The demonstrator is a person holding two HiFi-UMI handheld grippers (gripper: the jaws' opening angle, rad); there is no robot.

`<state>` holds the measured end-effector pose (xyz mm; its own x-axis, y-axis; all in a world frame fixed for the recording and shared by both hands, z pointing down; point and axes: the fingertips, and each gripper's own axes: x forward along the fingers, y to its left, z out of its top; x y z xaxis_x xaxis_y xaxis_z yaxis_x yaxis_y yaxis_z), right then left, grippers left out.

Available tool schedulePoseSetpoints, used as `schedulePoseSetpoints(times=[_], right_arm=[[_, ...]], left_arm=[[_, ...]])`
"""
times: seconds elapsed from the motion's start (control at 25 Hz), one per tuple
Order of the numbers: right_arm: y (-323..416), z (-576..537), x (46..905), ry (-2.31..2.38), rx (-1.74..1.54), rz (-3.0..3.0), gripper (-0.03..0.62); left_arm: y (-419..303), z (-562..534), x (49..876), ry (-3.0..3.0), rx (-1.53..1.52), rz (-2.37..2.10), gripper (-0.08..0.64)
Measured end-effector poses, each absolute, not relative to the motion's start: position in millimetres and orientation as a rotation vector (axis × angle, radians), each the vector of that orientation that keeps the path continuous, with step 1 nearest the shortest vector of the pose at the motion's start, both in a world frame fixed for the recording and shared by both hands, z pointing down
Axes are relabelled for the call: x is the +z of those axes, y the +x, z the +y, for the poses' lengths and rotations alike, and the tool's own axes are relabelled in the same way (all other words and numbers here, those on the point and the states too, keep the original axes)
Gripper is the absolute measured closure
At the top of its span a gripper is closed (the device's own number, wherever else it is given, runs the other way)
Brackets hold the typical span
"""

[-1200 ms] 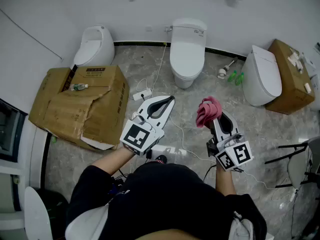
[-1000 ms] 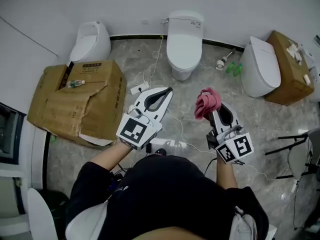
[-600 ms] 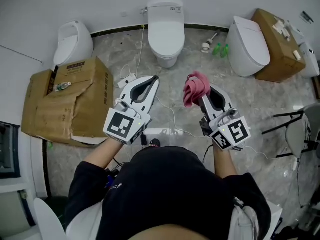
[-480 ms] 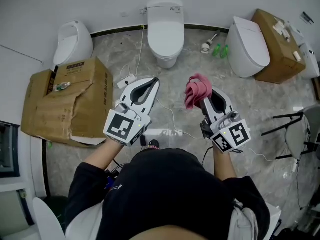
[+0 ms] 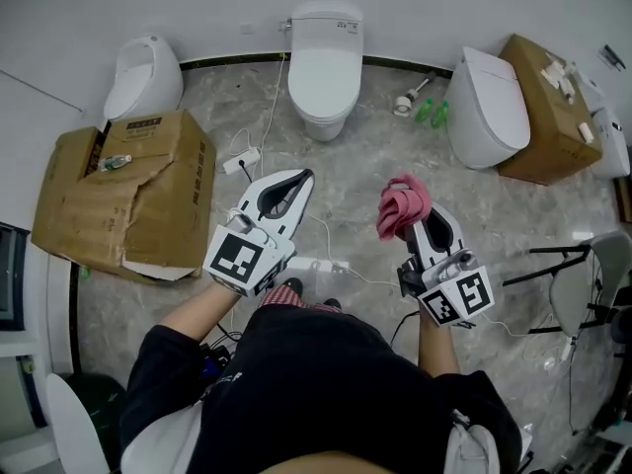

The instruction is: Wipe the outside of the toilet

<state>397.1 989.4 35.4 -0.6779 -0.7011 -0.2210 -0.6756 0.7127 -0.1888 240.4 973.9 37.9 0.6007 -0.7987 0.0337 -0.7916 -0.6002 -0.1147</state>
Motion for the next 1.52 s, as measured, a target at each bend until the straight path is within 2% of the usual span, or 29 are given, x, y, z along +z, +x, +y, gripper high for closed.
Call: schedulePoseSetpoints(times=[0.32,0.72,1.52], right_arm=[[398,975,38,-1.092,-0.155,2.619,0.537],[390,921,33,-1.209,-0.094,2.605,0.537],[268,749,19,-1.235,-0.116,2.579,0.537]], left_arm=[[234,955,38,-2.74,-0.113,1.375,0.551],[239,887,33,-2.787,-0.065,1.187,0.551],[109,723,31,-2.808,-0.071,1.21,0.551]])
